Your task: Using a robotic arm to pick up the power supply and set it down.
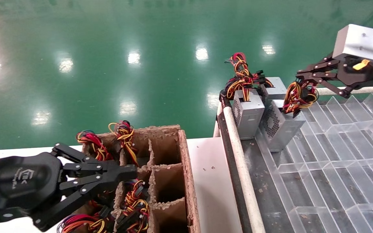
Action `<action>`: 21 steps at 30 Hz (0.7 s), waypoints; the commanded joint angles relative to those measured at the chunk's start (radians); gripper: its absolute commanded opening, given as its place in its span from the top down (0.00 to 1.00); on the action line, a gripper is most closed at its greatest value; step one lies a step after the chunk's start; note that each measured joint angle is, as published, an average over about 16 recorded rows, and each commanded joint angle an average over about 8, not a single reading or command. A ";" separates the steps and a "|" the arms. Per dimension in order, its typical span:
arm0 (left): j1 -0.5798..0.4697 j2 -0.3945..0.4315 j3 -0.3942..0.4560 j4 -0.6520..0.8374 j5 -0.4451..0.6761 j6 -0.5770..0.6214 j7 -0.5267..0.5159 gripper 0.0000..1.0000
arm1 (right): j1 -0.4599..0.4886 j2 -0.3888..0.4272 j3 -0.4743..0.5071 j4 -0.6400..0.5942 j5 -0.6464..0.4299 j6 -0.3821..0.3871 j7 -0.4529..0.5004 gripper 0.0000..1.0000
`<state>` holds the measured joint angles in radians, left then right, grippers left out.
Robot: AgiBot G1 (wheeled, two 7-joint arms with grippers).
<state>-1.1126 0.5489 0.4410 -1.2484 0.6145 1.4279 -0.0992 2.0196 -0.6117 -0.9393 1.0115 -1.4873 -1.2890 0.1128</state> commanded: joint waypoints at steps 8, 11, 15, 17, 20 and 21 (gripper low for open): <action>0.000 0.000 0.000 0.000 0.000 0.000 0.000 1.00 | -0.004 0.010 -0.003 0.047 -0.007 0.003 0.053 0.00; 0.000 0.000 0.000 0.000 0.000 0.000 0.000 1.00 | -0.002 0.010 -0.004 0.062 -0.013 0.008 0.065 0.00; 0.000 0.000 0.000 0.000 0.000 0.000 0.000 1.00 | 0.006 0.008 -0.008 0.086 -0.035 0.015 0.091 0.00; 0.000 0.000 0.000 0.000 0.000 0.000 0.000 1.00 | 0.011 0.007 -0.010 0.099 -0.047 0.016 0.106 0.00; 0.000 0.000 0.000 0.000 0.000 0.000 0.000 1.00 | 0.017 0.007 -0.012 0.121 -0.058 0.018 0.129 0.00; 0.000 0.000 0.000 0.000 0.000 0.000 0.000 1.00 | 0.019 0.007 -0.011 0.128 -0.060 0.020 0.135 0.00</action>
<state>-1.1126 0.5489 0.4410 -1.2484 0.6145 1.4279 -0.0992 2.0349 -0.6048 -0.9476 1.1370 -1.5399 -1.2647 0.2388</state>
